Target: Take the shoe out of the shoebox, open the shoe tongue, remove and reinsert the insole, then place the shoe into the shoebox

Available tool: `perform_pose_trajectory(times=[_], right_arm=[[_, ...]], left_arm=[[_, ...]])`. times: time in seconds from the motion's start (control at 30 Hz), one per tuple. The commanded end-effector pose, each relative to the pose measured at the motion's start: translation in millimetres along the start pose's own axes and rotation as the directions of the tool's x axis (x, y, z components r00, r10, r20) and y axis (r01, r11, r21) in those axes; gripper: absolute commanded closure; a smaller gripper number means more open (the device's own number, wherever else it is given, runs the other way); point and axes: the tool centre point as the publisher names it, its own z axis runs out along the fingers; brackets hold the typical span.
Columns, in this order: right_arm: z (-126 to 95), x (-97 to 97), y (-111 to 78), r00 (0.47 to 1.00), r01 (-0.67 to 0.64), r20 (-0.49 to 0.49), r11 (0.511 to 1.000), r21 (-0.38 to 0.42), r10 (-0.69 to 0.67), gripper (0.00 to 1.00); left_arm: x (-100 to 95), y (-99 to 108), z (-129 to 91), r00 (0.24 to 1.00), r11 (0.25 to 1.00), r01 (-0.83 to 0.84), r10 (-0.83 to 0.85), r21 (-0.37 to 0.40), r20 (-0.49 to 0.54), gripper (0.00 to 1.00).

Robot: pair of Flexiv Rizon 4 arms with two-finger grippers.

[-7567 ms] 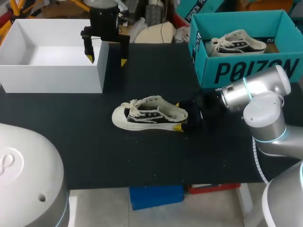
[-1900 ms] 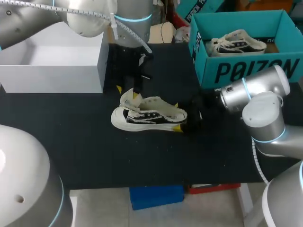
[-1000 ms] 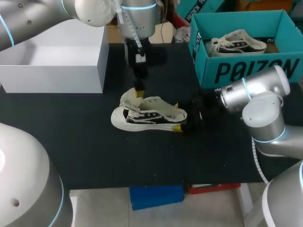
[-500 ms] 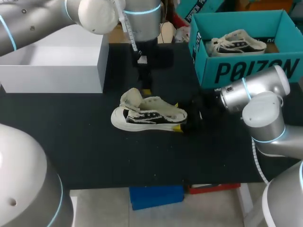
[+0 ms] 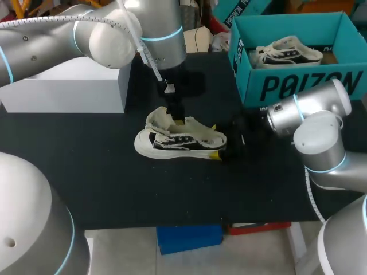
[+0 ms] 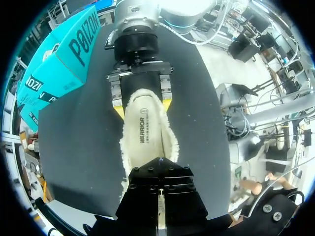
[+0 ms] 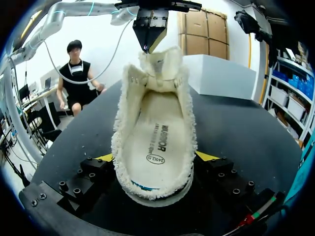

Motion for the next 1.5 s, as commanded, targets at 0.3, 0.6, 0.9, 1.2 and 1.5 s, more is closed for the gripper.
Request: perform_pose_trajectory(times=[0.3,0.6,0.9,1.2,1.5], right_arm=[[3,0.2,-3.5,1.000,-0.002,0.002,1.000,0.001,0.002,1.00],[3,0.2,-3.5,1.000,-0.002,0.002,1.000,0.001,0.002,1.00],[3,0.2,-3.5,1.000,-0.002,0.002,1.000,0.001,0.002,1.00],[3,0.2,-3.5,1.000,-0.002,0.002,1.000,0.001,0.002,1.00],[3,0.2,-3.5,1.000,-0.002,0.002,1.000,0.001,0.002,1.00]], left_arm=[[-25.7,-13,27,0.994,1.000,-0.018,0.017,-0.007,-0.104,1.00],[-21.7,-12,45,0.989,0.999,-0.025,0.022,-0.022,-0.148,1.00],[-10.7,-9,65,0.985,0.999,-0.027,0.019,-0.046,-0.172,1.00],[-1.3,-8,81,0.984,0.998,-0.039,0.028,-0.058,-0.174,1.00],[2.7,-8,95,0.983,0.997,-0.041,0.027,-0.072,-0.184,1.00]])
